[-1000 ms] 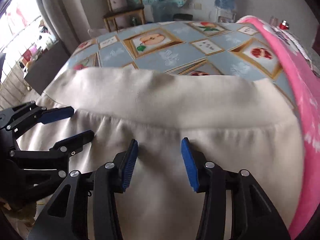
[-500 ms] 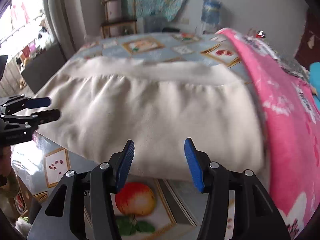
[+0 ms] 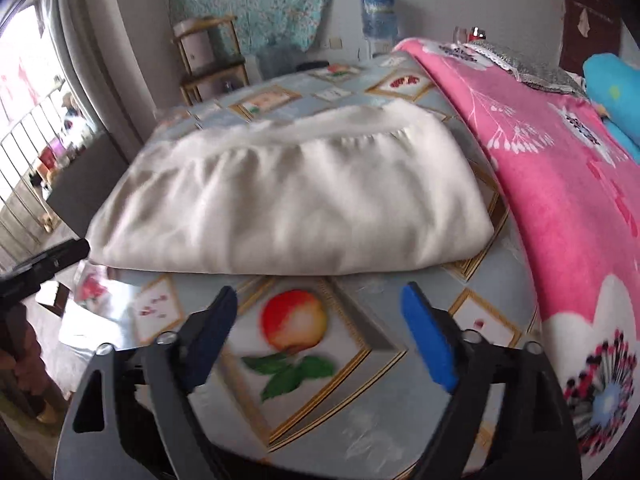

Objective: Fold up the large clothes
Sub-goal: 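Press the folded jacket flat with both grippers and draw them back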

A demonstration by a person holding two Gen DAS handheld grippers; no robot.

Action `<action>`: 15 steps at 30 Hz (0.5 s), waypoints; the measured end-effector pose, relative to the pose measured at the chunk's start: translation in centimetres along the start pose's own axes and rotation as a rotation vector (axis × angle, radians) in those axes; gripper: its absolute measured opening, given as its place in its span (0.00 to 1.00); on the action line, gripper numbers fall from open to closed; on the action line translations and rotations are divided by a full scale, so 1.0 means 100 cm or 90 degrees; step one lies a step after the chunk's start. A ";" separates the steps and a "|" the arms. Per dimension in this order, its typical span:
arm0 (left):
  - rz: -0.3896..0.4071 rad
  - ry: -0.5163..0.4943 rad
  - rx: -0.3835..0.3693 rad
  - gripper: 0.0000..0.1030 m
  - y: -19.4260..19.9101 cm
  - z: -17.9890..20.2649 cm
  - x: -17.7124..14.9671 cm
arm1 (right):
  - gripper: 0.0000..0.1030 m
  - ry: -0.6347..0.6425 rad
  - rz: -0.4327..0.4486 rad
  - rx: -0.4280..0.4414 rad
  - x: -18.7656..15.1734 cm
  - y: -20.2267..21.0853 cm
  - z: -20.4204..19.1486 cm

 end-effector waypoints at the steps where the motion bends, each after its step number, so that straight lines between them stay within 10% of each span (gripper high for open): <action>1: 0.015 -0.003 0.007 0.85 0.011 0.006 -0.003 | 0.88 -0.009 0.002 0.010 -0.006 0.007 -0.004; 15: 0.050 -0.023 0.233 0.93 0.078 0.058 -0.021 | 0.94 -0.018 0.046 -0.047 -0.034 0.054 -0.037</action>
Point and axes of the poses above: each gripper's, at about its wrist camera, not at the fingertips, and y roughly against the way its jaws point, z to its right, x to its top, the point moved 2 cm from there along -y, roughly the way its jaws point, and after that the axes turned 13 degrees about -y, right-handed, at the moved point
